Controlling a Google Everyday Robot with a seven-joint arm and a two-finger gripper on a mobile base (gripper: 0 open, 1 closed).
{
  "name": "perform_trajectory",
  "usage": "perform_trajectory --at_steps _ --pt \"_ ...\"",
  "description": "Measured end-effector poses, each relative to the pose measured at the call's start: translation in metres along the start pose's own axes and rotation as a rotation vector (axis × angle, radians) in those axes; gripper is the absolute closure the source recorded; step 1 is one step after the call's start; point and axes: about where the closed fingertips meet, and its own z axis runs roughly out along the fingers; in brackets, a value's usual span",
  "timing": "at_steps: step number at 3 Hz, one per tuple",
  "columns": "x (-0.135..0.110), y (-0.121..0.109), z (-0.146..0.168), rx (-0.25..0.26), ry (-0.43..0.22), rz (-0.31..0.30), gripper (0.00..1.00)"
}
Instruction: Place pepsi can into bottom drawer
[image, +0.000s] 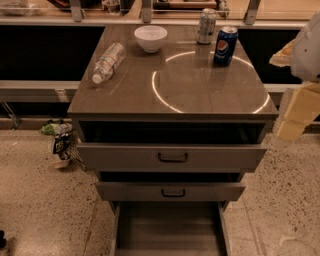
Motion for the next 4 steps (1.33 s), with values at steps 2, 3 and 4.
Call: perform_trajectory --at_steps 2,3,4 --pt "-0.005 -0.007 0.011 -0.007 -0.05 0.018 0.0" --pt "-0.002 -0.023 0.037 -0.012 -0.161 0.075 0.0" --pt "-0.001 -0.046 0.067 0.013 -0.328 0.152 0.0"
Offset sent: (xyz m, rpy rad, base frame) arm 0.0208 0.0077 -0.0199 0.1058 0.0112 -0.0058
